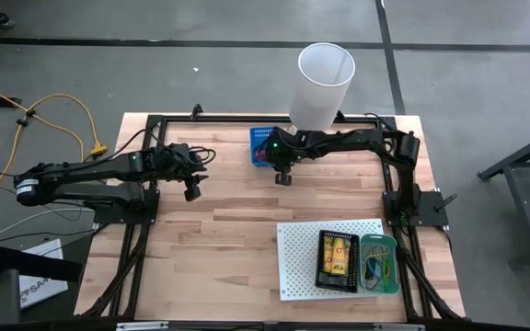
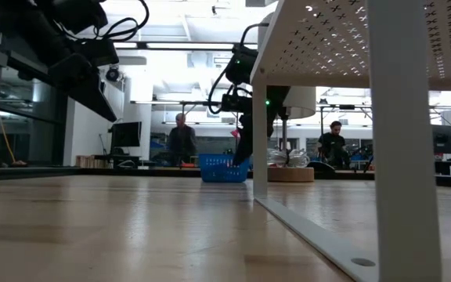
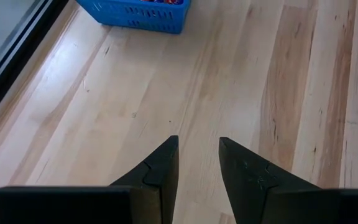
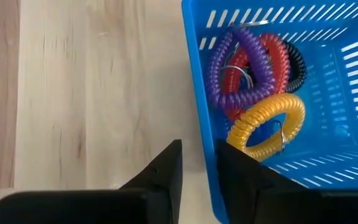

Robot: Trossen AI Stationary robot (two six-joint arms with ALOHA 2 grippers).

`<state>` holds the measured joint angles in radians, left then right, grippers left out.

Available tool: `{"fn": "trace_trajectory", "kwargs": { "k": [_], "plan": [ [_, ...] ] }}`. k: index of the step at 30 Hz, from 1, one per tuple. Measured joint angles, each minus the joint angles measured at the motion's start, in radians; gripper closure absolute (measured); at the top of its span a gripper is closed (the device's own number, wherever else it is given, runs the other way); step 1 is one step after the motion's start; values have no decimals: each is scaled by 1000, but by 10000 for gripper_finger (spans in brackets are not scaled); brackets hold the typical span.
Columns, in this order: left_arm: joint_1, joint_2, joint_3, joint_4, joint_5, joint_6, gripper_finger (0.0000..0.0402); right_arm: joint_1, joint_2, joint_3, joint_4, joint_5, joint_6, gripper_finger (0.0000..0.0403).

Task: Pick & Place Office Desk Supplies
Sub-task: Put the blue bin with the spring keychains on the shelf

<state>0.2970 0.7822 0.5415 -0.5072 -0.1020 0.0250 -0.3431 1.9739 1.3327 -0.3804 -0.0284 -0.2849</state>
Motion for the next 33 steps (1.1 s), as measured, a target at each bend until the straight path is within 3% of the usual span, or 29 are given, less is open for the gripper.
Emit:
{"fn": "trace_trajectory", "kwargs": {
  "k": [10,33],
  "plan": [
    [0,0,0,0,0,7,293,0,-1,0,-4,2,-1,395],
    [0,0,0,0,0,4,293,95,-64,-1,-45,80,-18,400]
  ]
}}
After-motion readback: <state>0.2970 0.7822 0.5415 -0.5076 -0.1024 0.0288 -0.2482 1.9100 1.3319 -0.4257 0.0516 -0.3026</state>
